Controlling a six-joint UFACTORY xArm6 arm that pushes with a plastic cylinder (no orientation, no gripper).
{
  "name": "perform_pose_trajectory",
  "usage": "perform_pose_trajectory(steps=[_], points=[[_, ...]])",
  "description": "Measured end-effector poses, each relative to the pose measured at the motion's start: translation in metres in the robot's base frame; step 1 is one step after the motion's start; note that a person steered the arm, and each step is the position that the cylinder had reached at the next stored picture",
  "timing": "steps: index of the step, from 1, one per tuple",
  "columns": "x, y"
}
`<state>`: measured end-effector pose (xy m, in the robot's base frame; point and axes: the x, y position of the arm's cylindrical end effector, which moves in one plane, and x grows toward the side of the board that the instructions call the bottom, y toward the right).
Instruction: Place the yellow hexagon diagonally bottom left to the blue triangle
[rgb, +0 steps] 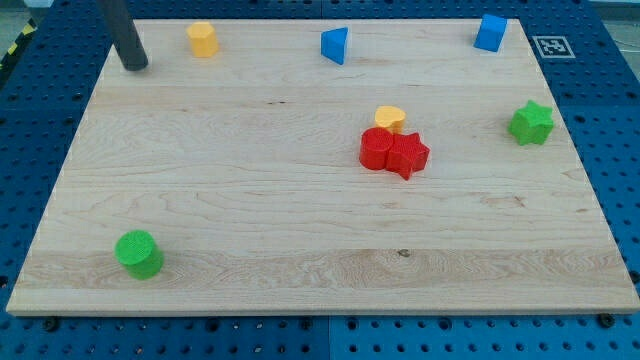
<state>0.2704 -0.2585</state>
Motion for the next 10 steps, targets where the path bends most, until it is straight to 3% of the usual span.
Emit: perform_pose_trajectory(steps=[1,2,3,4,6,10], points=[[-0.052,-0.008],[-0.073,0.035],[-0.061,0.075],[-0.03,0.08],[-0.029,0.043],[-0.029,0.031]])
